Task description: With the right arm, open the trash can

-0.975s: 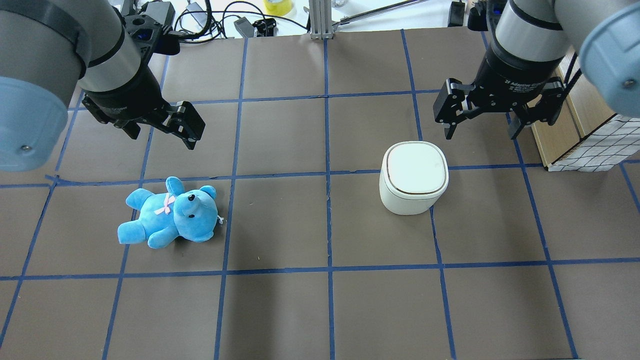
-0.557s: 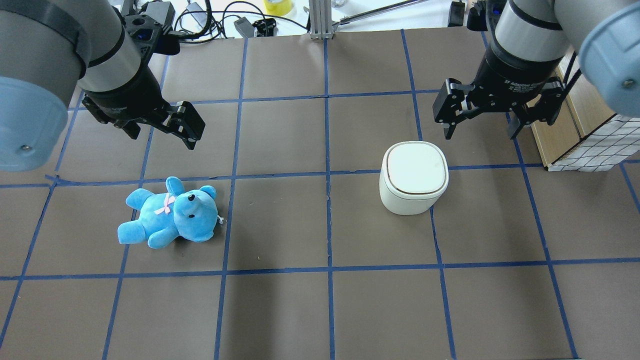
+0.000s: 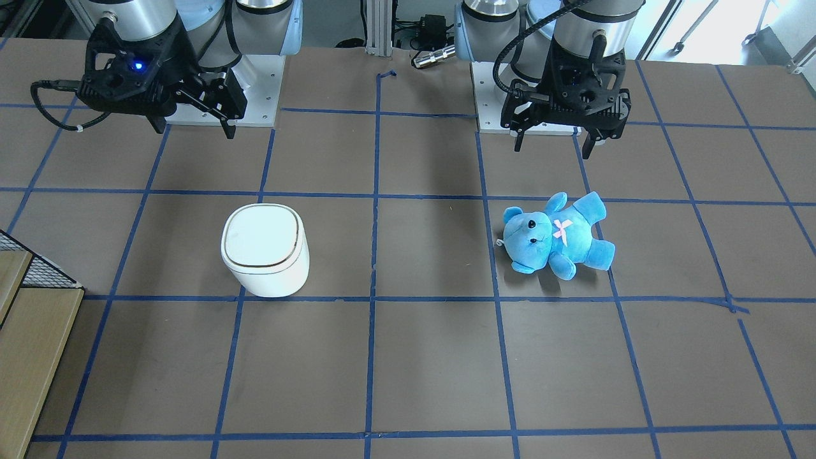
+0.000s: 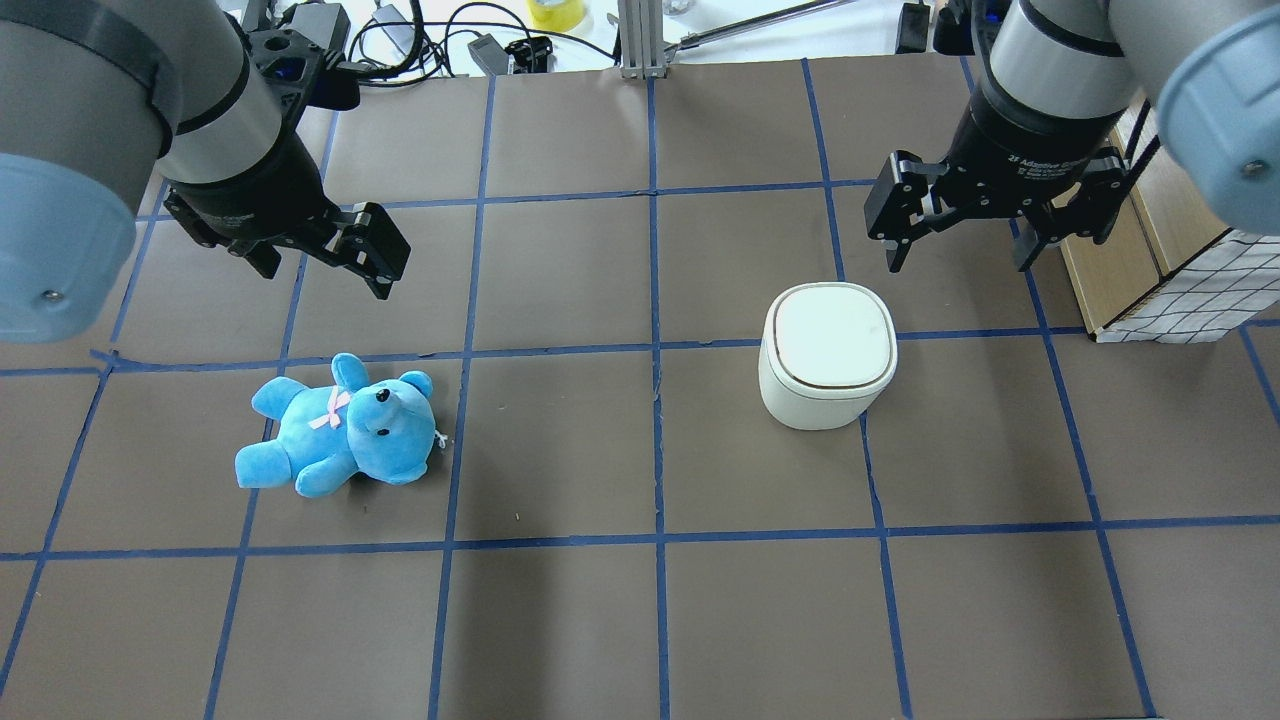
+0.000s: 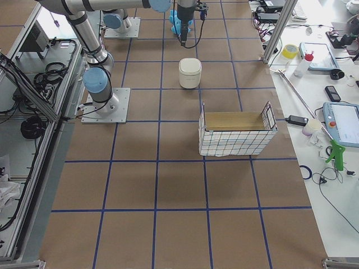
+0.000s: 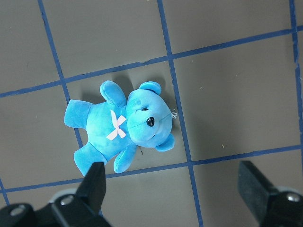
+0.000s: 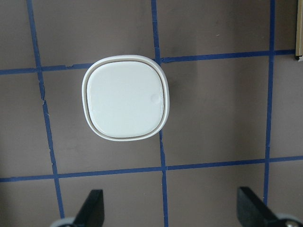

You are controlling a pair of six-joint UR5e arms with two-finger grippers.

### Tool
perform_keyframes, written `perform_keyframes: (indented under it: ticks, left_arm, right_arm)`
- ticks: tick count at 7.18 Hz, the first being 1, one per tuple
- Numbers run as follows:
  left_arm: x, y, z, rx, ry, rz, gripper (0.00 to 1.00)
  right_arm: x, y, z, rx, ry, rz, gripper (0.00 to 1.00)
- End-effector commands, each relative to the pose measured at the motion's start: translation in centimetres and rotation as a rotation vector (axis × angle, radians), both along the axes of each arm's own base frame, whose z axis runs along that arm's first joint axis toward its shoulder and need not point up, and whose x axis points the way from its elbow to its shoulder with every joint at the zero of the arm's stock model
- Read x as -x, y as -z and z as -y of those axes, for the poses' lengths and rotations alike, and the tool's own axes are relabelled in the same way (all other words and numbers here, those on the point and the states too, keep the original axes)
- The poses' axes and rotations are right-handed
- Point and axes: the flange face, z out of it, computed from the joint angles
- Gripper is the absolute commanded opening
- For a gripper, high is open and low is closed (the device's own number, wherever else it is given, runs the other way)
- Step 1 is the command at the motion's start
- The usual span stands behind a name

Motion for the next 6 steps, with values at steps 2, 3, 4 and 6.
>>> perform_keyframes:
  ticks: [2,3,4,6]
  left_arm:
    - [0.0,0.0,0.0,0.000,0.000,0.000,1.00]
    - [0.0,0.0,0.0,0.000,0.000,0.000,1.00]
    - [0.0,0.0,0.0,0.000,0.000,0.000,1.00]
    - [0.0,0.0,0.0,0.000,0.000,0.000,1.00]
  right_arm:
    - [0.0,0.4,0.2,-0.003,-0.001,0.002,0.66]
    - [0.0,1.1,0.7,-0.019,0.003,0.001,0.41]
    - [0.0,1.3,1.0,-0.009,0.008,0.001,0.26]
    - [-0.3,2.9,2.0,-0.038,0.003,0.002,0.03]
